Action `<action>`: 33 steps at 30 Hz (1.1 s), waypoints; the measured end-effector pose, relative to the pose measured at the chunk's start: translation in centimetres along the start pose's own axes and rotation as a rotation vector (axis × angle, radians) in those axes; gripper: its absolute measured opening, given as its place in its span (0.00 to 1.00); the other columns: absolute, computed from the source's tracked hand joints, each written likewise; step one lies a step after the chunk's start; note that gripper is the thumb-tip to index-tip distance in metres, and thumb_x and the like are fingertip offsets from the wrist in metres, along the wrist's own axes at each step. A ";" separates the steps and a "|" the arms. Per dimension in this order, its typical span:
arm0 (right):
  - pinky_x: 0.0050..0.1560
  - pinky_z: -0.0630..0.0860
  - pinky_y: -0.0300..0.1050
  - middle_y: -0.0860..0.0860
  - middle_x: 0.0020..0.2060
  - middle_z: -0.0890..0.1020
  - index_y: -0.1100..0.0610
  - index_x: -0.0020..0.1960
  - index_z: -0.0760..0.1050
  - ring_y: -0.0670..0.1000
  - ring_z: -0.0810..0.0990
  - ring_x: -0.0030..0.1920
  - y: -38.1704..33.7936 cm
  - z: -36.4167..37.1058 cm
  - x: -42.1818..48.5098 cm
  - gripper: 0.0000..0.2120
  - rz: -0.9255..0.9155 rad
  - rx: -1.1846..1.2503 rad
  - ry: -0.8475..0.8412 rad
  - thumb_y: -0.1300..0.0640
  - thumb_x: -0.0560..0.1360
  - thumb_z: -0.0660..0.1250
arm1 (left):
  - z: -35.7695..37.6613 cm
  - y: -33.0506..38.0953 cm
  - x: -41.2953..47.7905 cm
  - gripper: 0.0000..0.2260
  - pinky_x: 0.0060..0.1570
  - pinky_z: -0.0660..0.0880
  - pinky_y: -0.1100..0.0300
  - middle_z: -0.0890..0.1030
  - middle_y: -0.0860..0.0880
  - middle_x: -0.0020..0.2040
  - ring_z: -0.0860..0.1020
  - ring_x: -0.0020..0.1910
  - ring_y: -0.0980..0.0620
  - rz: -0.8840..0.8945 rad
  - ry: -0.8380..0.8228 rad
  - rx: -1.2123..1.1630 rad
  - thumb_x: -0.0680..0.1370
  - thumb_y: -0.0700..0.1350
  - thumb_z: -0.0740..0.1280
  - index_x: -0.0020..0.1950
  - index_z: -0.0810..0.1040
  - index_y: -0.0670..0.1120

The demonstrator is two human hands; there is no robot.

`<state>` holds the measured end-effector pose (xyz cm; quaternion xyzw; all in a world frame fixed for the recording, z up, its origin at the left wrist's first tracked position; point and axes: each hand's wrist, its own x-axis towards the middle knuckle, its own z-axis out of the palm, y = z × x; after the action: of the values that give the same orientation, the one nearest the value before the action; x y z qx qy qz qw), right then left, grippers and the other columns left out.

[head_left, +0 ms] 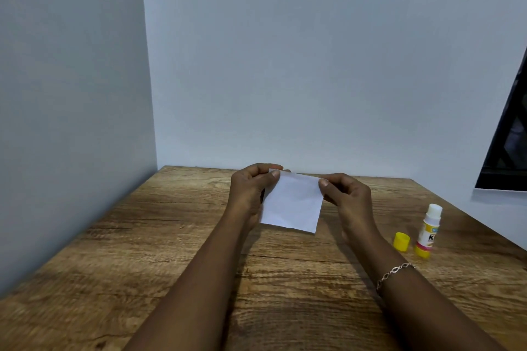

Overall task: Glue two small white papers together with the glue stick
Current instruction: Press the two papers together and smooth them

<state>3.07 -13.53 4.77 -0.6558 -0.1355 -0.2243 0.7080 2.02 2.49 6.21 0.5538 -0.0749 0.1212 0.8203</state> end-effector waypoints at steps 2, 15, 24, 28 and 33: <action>0.38 0.74 0.33 0.53 0.35 0.79 0.59 0.38 0.78 0.41 0.77 0.35 -0.1 0.0 -0.1 0.06 -0.054 -0.050 0.017 0.67 0.71 0.66 | 0.0 0.0 0.0 0.05 0.27 0.75 0.68 0.82 0.49 0.33 0.80 0.30 0.57 0.025 0.039 0.027 0.73 0.32 0.67 0.39 0.79 0.40; 0.46 0.69 0.40 0.57 0.40 0.82 0.61 0.44 0.80 0.52 0.77 0.46 -1.3 3.5 -0.4 0.06 -0.688 -0.760 -0.024 0.63 0.70 0.65 | 0.5 0.4 0.0 0.08 0.43 0.75 0.62 0.81 0.49 0.35 0.79 0.37 0.58 0.381 0.039 0.329 0.67 0.32 0.71 0.34 0.82 0.44; 0.40 0.62 0.34 0.56 0.33 0.82 0.61 0.37 0.79 0.55 0.78 0.40 -1.6 3.0 -0.4 0.04 -0.633 -0.715 -0.042 0.63 0.68 0.66 | 0.7 0.6 -0.1 0.02 0.45 0.76 0.54 0.81 0.47 0.34 0.80 0.40 0.46 0.409 -0.011 0.385 0.68 0.31 0.71 0.36 0.82 0.36; 0.39 0.61 0.34 0.56 0.33 0.82 0.62 0.37 0.79 0.55 0.77 0.40 -1.5 2.9 -0.2 0.05 -0.615 -0.709 -0.058 0.62 0.68 0.66 | 0.7 0.5 -0.2 0.02 0.41 0.76 0.62 0.81 0.49 0.33 0.80 0.37 0.54 0.428 0.014 0.399 0.68 0.31 0.71 0.37 0.82 0.37; 0.39 0.63 0.34 0.57 0.34 0.82 0.63 0.37 0.79 0.54 0.77 0.41 -1.1 1.6 0.5 0.03 -0.548 -0.700 -0.037 0.64 0.68 0.68 | -0.2 0.8 0.2 0.03 0.37 0.74 0.73 0.82 0.56 0.29 0.79 0.33 0.64 0.404 0.095 0.343 0.68 0.32 0.71 0.37 0.82 0.39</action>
<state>3.10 -12.05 6.09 -0.7997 -0.2328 -0.4244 0.3551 2.01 2.96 6.91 0.6523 -0.1237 0.3193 0.6763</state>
